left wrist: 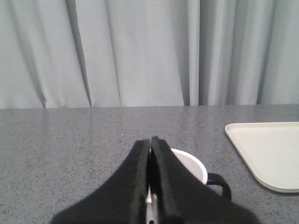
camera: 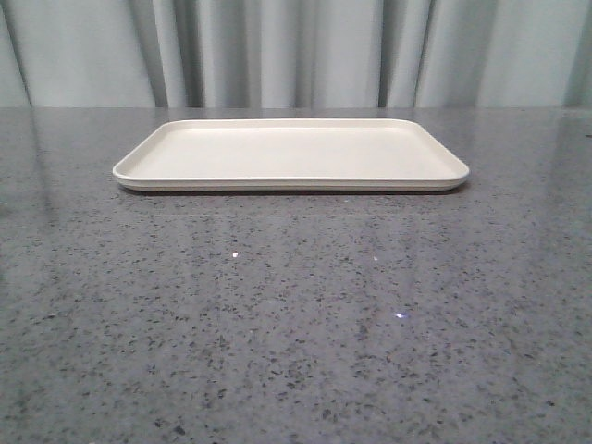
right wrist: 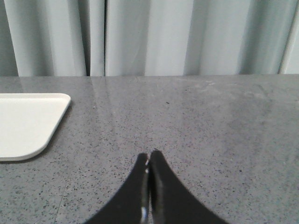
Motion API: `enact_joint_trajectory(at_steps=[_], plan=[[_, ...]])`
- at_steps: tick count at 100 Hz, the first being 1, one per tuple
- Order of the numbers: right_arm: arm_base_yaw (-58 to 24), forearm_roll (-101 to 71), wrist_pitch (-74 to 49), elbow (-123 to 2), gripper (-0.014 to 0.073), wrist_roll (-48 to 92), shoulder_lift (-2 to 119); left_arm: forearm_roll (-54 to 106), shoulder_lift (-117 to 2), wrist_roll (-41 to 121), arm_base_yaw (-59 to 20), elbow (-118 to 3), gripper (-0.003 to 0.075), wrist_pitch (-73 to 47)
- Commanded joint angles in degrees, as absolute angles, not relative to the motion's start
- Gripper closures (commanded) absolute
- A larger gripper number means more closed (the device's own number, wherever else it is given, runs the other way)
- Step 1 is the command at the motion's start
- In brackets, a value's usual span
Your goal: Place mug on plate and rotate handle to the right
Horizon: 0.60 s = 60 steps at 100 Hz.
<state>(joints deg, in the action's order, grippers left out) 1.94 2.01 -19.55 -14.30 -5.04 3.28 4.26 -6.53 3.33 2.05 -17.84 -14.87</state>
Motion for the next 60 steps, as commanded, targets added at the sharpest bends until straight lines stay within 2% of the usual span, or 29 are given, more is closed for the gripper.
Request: enact_joint_trajectory(at_steps=[1,34,60], plan=[[2.21,2.14,-17.66,-18.06,0.0662,-4.91,7.58,4.93,-10.84,3.22,2.11,-22.92,0.0739,-13.29],[2.21,2.19,-21.26,-27.07,0.0662,-3.5,22.11,7.27,-24.6,3.22,2.11,-31.77,0.0739,-18.44],[2.21,1.45,-24.83,-32.58,0.0662,-1.6,30.39,8.0,-28.26,3.22,2.11,-33.38,0.0739,-16.43]])
